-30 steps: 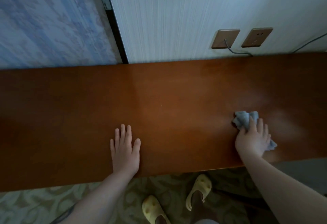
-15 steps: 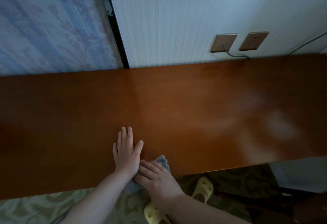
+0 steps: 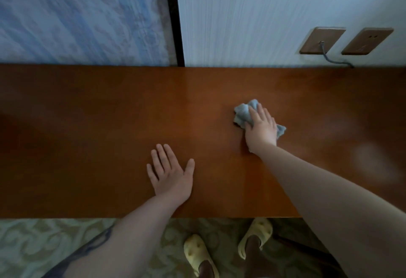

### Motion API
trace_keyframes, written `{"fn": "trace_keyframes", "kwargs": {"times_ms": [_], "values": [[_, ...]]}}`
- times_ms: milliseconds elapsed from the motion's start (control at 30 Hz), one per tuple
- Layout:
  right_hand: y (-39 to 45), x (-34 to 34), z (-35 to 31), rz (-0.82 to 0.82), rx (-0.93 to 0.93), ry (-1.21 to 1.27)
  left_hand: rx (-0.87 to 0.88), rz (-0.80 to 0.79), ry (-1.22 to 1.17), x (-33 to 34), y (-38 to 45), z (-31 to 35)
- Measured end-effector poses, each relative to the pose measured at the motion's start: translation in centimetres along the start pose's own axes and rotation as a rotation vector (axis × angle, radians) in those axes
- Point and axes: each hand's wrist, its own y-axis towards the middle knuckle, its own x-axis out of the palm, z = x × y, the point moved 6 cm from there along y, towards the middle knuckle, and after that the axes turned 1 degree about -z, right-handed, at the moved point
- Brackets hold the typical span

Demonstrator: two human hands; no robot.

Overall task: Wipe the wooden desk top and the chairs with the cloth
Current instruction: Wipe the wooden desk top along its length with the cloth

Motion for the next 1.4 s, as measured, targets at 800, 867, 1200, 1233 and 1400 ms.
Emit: {"fn": "trace_keyframes", "kwargs": {"times_ms": [800, 867, 1200, 1233, 1400], "values": [[-12.0, -0.4, 3.1, 0.158, 0.158, -0.036, 0.019, 0.143, -0.057, 0.0, -0.6, 0.0], [-14.6, 1.7, -0.4, -0.044, -0.170, -0.067, 0.017, 0.166, -0.040, 0.1, -0.6, 0.0], [-13.7, -5.5, 12.4, 0.199, 0.418, -0.116, -0.018, 0.264, 0.021, 0.0, -1.5, 1.0], [-13.3, -4.8, 11.6, 0.187, 0.466, -0.091, -0.011, 0.280, 0.019, 0.0, -1.9, 1.8], [-15.4, -2.6, 8.4, -0.072, -0.135, -0.089, 0.235, 0.266, 0.021, 1.8, -4.5, 10.5]]}}
